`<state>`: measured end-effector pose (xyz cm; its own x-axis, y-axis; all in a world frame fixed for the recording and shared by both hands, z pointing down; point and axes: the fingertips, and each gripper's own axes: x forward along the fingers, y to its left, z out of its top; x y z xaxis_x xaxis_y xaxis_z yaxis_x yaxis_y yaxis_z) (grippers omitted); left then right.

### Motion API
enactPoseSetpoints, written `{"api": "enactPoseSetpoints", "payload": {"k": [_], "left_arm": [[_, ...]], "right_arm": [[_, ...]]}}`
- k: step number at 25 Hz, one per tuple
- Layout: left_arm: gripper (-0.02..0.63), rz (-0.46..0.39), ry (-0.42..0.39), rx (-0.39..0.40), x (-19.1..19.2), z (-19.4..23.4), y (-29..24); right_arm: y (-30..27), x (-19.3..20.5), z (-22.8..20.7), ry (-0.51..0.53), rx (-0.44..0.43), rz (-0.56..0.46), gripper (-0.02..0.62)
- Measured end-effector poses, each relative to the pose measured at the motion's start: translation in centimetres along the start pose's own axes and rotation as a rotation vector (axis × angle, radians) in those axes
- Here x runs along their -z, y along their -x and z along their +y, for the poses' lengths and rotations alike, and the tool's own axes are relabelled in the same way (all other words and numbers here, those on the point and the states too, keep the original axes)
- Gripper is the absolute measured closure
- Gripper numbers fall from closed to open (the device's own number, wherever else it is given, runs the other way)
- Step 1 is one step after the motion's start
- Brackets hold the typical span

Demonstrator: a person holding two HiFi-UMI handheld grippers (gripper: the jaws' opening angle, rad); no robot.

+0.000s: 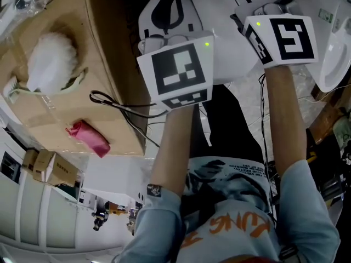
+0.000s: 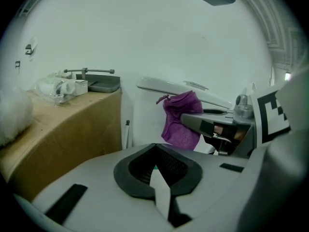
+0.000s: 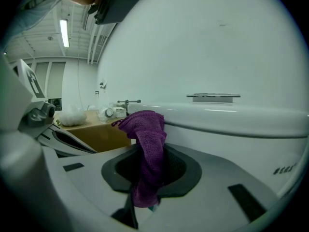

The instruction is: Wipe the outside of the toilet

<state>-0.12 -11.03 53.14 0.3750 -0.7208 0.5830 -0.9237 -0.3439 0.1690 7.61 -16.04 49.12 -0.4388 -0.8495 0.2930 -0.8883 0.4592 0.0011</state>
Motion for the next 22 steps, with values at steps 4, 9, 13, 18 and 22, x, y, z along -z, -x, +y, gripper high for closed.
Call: {"api": "enactPoseSetpoints", "payload": {"k": [4,9,13,18,22], "left_arm": [[0.581,0.016,-0.005,0.035,0.1,-1.5,-0.7],[0.581,0.028,-0.033,0.079,0.1,-4.0,-1.4],[0.581,0.042,-0.056,0.114,0.3,-5.9,-2.0],[0.581,0.056,-0.078,0.151,0.4,-8.3,-2.7],[0.581,0.061,-0.102,0.184,0.1,-10.1,-3.6]], "right_arm": [[1.4,0.6,-1.8,-0.018,0.045,0.011,0.495],[3.7,1.6,-4.6,-0.043,0.110,0.023,0.495],[5.8,2.4,-7.1,-0.063,0.168,0.034,0.495],[8.1,3.1,-9.9,-0.078,0.226,0.046,0.495],[9.6,3.7,-11.8,-0.090,0.254,0.050,0.495]]}}
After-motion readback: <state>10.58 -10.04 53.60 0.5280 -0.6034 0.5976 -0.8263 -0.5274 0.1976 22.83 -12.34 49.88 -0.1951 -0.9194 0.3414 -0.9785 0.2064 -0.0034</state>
